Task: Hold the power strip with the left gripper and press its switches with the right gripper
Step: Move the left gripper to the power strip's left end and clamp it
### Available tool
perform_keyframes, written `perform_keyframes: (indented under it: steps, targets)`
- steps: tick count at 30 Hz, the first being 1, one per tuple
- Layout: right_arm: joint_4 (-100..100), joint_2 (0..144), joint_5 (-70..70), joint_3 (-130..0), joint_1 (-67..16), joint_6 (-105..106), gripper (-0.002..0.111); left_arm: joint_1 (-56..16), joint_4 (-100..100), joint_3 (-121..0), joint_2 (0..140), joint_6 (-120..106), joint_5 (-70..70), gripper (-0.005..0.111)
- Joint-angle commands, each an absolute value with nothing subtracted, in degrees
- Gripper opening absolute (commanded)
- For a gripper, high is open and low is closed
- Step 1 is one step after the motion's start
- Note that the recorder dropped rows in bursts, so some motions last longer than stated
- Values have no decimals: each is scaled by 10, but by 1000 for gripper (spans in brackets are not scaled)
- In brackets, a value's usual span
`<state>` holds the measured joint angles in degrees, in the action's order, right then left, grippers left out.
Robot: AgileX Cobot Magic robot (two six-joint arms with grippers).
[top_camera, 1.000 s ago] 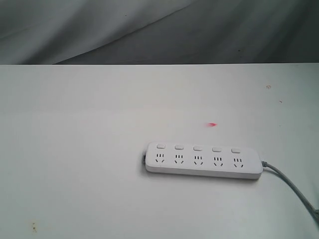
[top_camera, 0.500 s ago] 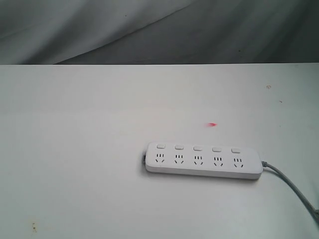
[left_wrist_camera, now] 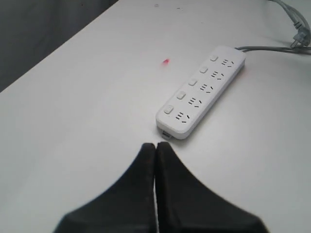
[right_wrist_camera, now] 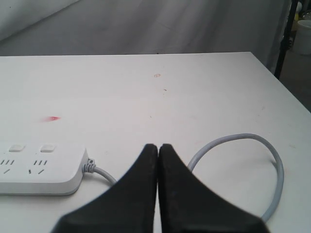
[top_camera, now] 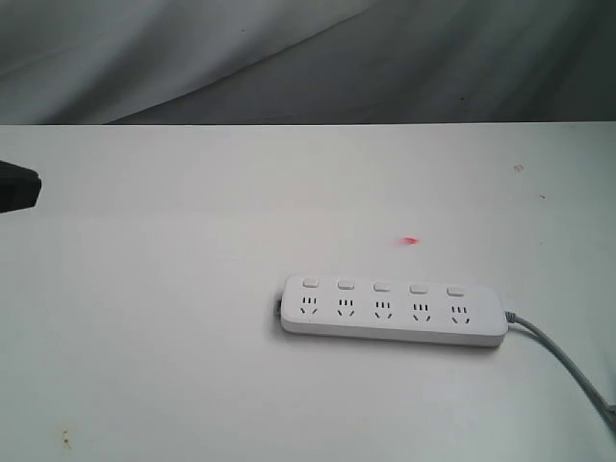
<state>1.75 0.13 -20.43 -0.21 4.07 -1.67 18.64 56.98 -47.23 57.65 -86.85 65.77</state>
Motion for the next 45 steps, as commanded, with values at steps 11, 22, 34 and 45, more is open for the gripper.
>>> perform_keyframes:
  steps: [11,22,34,45]
  targets:
    - [16,0,-196,0,45,-18,0,187,592,-462,580,-893,679,0]
    - [16,0,-196,0,45,-18,0,184,625,-462,731,-1200,689,1]
    - [16,0,-196,0,45,-18,0,54,602,-517,905,-1200,620,79]
    - [16,0,-196,0,45,-18,0,-54,602,-618,1056,-1200,538,87]
